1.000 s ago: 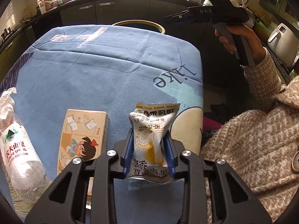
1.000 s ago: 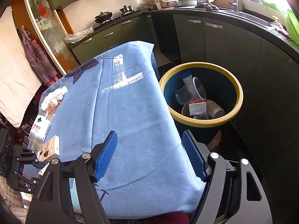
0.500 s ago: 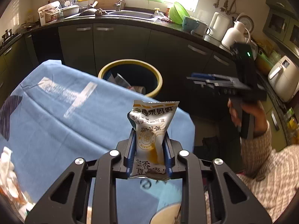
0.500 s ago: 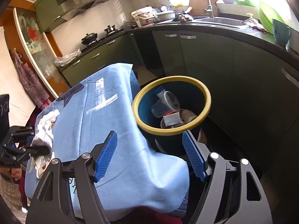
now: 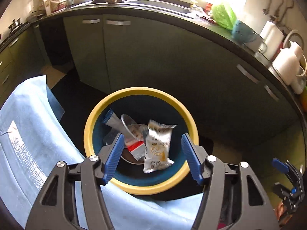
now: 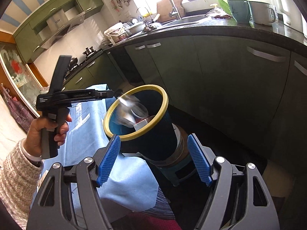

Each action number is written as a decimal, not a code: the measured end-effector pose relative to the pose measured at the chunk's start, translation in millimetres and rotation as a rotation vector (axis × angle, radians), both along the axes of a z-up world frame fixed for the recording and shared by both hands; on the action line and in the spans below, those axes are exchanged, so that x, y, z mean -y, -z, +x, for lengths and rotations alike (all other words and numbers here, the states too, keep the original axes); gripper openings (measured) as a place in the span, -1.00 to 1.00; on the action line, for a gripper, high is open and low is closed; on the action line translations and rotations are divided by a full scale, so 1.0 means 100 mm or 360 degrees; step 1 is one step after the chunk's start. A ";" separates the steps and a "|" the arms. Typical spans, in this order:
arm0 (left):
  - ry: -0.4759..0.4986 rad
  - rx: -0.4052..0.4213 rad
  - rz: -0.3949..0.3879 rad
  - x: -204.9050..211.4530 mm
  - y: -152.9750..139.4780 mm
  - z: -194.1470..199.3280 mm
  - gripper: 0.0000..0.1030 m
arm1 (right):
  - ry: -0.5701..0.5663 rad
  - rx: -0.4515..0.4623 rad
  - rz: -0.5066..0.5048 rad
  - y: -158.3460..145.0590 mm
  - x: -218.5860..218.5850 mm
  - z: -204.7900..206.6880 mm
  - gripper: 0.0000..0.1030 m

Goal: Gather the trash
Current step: 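Grasp the Nongfu Spring water bottle with the right gripper, then lift the water bottle and carry it over the bin, then open the right gripper to drop the water bottle into the bin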

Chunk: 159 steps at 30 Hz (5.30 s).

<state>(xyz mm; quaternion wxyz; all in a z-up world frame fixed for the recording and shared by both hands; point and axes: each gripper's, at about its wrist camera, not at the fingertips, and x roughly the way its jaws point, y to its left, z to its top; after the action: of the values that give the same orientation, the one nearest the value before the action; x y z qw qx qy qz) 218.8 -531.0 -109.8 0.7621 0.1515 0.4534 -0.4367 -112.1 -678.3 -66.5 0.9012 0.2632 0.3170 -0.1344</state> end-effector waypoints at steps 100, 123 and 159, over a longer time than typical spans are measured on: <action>-0.1971 0.1147 -0.0409 -5.81 -0.44 -1.10 0.82 | -0.1531 -0.1147 -0.1167 0.22 -3.88 2.65 0.29; -0.1955 0.1170 -0.0369 -5.73 -0.43 -1.09 0.82 | -0.1389 -0.0916 -0.0423 -0.28 -3.18 2.44 0.28; -0.1452 0.1228 -0.0232 -5.12 -0.44 -1.07 0.82 | -0.0268 -0.0726 -0.0029 0.05 -0.02 2.68 0.36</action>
<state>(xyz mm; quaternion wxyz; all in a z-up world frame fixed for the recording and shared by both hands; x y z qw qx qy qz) 111.7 -18.7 -65.8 0.9905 0.0365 0.1321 -0.0090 155.8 -676.0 -71.6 0.8166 0.1907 0.5319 -0.1176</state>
